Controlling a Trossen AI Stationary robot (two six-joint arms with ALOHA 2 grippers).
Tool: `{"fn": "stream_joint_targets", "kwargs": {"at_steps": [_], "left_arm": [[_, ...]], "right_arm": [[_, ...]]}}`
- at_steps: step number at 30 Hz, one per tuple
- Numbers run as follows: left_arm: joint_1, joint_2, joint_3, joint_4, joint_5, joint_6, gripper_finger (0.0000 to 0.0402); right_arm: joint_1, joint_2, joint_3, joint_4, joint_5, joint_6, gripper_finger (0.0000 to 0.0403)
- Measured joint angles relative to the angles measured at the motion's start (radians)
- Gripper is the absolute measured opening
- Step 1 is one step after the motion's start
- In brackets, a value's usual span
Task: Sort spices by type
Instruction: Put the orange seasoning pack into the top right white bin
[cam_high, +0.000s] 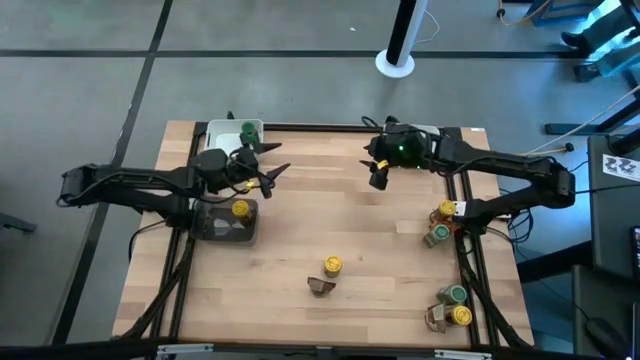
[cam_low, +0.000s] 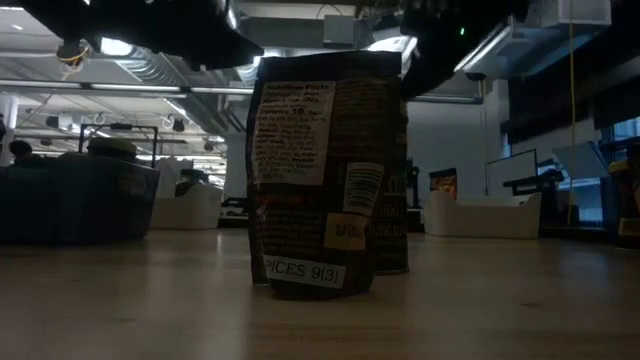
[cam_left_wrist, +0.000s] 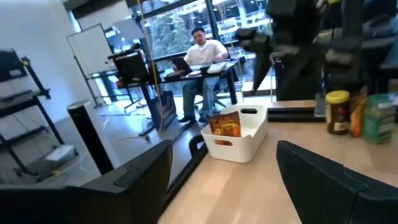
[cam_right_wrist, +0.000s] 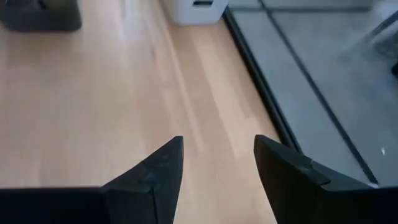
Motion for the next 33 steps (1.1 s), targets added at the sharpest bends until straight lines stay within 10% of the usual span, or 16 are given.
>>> {"fn": "stream_joint_targets", "kwargs": {"at_steps": [19,33], "left_arm": [[-0.020,0.025,0.000,0.058,0.001,0.056,0.0276],[-0.040,0.025,0.000,0.058,0.001,0.141,0.0275]], "right_arm": [[0.320,0.002,0.267,-0.987,0.034,0.805,0.0198],[0.433,-0.007,0.132,-1.056,-0.039,1.032,0.0198]]}}
